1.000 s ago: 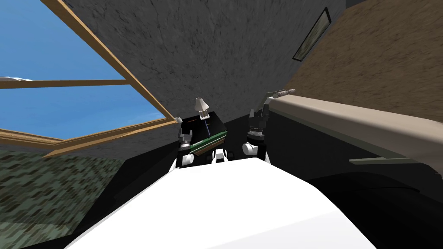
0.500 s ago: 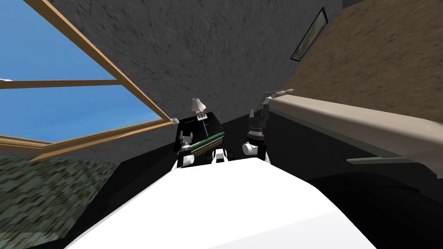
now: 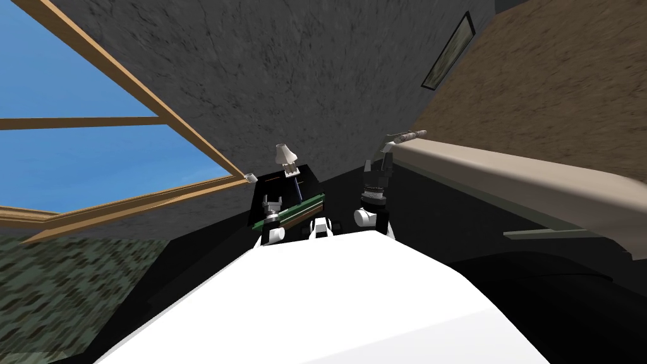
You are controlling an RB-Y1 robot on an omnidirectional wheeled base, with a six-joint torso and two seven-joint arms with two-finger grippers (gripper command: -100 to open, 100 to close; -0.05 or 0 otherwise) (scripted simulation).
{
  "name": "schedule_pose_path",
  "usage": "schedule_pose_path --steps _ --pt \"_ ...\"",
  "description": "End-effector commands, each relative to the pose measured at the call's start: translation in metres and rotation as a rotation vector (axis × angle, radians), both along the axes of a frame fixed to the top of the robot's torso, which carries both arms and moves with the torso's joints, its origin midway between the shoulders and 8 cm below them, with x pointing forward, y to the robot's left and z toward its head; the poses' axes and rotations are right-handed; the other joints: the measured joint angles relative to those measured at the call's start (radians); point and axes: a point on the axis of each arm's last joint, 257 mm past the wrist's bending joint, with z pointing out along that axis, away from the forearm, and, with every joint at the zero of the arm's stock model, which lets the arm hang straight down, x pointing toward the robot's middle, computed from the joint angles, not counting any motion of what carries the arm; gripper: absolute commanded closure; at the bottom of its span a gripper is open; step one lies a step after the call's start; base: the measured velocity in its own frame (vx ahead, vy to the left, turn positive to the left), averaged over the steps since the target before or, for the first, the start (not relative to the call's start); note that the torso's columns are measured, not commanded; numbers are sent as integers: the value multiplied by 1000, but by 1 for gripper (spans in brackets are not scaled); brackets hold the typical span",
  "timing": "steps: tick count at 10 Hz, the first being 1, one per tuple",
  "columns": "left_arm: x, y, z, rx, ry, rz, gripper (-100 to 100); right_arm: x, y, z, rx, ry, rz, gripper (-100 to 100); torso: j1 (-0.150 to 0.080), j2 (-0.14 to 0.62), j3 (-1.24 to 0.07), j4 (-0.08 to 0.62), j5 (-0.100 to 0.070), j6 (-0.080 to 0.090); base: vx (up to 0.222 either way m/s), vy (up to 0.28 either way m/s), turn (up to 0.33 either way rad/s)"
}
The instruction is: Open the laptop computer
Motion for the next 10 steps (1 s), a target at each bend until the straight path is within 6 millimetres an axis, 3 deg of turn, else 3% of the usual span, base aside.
schedule_pose_path --steps 1,2,4,5,8,10 --pt "-3 10 -28 -76 37 26 -100 0 0 0 0 0 0 0 0 1 1 0 0 0 30 -98 -29" --pt "-4 10 -30 -76 42 27 -100 0 0 0 0 0 0 0 -1 1 1 0 0 0 31 -75 -7" --pt "-8 17 -55 -141 72 53 -100 0 0 0 0 0 0 0 1 1 1 0 1 0 25 -71 -23" --pt "-8 17 -55 -141 73 53 -100 0 0 0 0 0 0 0 0 0 0 0 0 0 29 -58 -4" --pt "-17 22 -88 -231 111 91 -100 0 0 0 0 0 0 0 0 0 0 0 0 0 29 -69 -20" --pt "-20 22 -98 -258 122 102 -100 0 0 0 0 0 0 0 0 1 1 0 0 0 21 -66 -6"
